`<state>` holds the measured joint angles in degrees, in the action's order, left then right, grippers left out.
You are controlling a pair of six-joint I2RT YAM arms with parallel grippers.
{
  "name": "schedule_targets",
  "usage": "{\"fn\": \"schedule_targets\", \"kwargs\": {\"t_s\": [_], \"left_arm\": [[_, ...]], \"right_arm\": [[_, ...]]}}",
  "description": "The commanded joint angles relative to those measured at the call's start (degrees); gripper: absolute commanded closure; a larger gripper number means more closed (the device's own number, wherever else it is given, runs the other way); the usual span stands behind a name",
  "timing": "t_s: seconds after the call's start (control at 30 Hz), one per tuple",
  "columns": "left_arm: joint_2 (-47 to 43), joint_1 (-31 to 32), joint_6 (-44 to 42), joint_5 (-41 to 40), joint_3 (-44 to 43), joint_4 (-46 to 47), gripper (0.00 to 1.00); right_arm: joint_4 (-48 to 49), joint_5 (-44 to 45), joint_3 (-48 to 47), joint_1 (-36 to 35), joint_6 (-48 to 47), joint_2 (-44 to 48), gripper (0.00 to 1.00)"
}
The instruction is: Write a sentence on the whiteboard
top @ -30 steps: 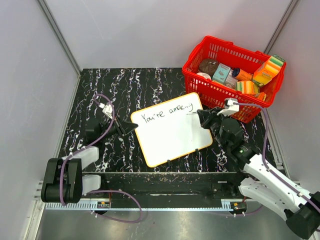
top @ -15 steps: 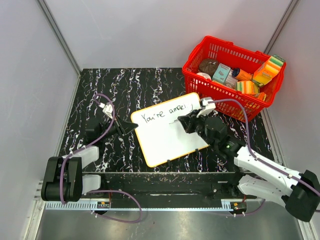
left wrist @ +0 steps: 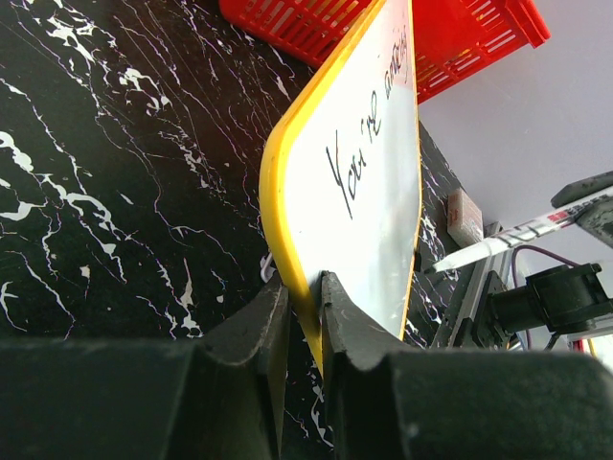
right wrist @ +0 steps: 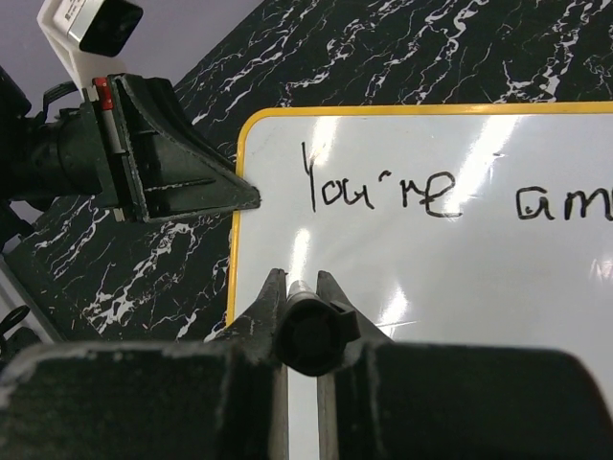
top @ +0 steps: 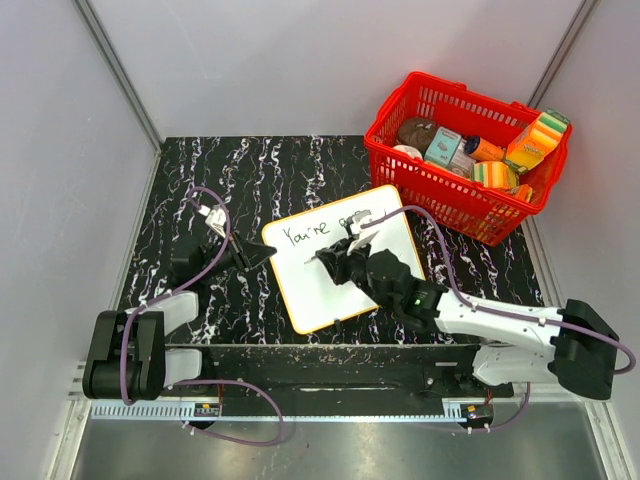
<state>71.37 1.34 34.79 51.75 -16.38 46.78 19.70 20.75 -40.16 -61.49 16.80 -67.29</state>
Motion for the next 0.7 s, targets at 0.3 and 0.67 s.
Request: {"fn": "schedule_targets", "kwargs": {"t_s": [0.3,0.67], "left_arm": [[0.78,0.24,-3.94,-0.95,0.47,1.47,1.0],[0.87,0.24,-4.2,-1.03,0.3,1.12,1.0]], "right_arm": [[10.53,5.26,-6.33,-3.63,-3.0,-8.47,1.0],[11.06,5.26,-6.69,-3.81,-2.47,-11.11,1.0]]}}
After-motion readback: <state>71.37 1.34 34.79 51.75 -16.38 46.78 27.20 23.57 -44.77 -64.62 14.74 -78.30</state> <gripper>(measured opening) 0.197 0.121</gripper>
